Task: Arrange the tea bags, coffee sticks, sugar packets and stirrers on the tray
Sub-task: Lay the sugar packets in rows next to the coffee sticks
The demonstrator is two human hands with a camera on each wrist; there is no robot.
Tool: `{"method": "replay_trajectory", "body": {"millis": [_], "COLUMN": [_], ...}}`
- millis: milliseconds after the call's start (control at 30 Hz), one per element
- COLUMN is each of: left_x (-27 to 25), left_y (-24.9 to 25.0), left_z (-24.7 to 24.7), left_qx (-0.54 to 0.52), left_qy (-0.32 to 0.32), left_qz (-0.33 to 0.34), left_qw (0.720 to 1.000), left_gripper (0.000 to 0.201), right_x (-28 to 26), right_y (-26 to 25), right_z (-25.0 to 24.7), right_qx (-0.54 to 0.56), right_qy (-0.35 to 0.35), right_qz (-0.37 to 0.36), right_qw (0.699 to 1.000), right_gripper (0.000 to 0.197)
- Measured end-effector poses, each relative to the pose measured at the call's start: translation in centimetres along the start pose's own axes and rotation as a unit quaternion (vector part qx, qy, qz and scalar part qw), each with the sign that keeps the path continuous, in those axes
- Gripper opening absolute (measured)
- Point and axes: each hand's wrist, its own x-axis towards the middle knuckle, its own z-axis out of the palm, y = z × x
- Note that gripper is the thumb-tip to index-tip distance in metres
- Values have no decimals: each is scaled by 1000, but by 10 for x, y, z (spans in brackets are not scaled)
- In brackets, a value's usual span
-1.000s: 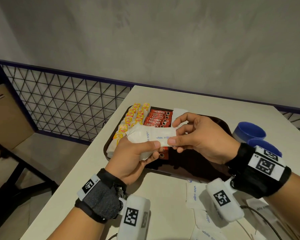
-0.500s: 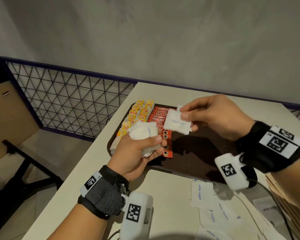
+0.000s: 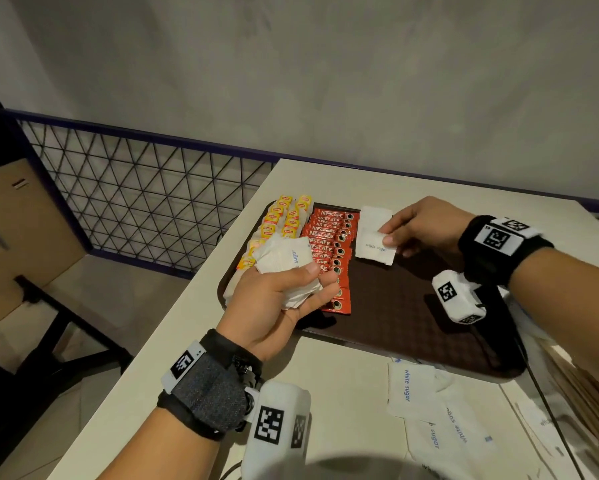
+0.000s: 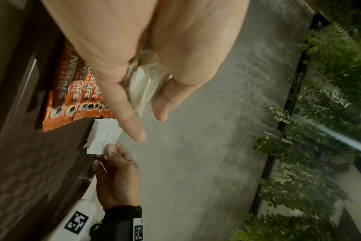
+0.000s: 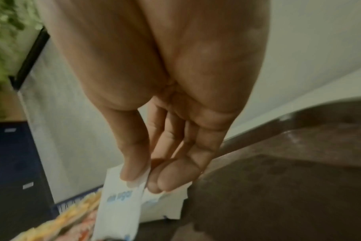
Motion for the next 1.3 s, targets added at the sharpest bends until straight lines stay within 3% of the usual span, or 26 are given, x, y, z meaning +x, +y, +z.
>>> {"method": "replay_trajectory", "body": {"millis": [400, 633, 767, 900, 1000, 1300], "left_x": [1, 2, 2, -2, -4, -11], "left_y": [0, -1, -1, 1, -1, -9], "left_z": [-3, -4, -2, -1, -1, 4], "left_qx": [6, 2, -4, 50, 91, 136], "left_qy": [-18, -16, -17, -53, -83, -140], "left_qz": [7, 8, 2, -12, -21, -27], "left_qw": [1000, 1000, 1000, 997, 992, 980], "left_gripper": [42, 44, 42, 42, 46, 45], "right_x": [18, 16, -16, -80, -123, -149], "right_y": [-2, -3, -17, -51, -65, -61], "right_z": [18, 10, 11, 22, 31, 50], "right_qx": [-108, -77, -32, 58, 123, 111], "right_qy": [23, 65, 63, -4, -39, -15], "right_qz": [10, 22, -22, -107, -159, -171], "right_qw": [994, 995, 997, 993, 979, 979], "right_gripper": [15, 7, 6, 5, 15, 24]}}
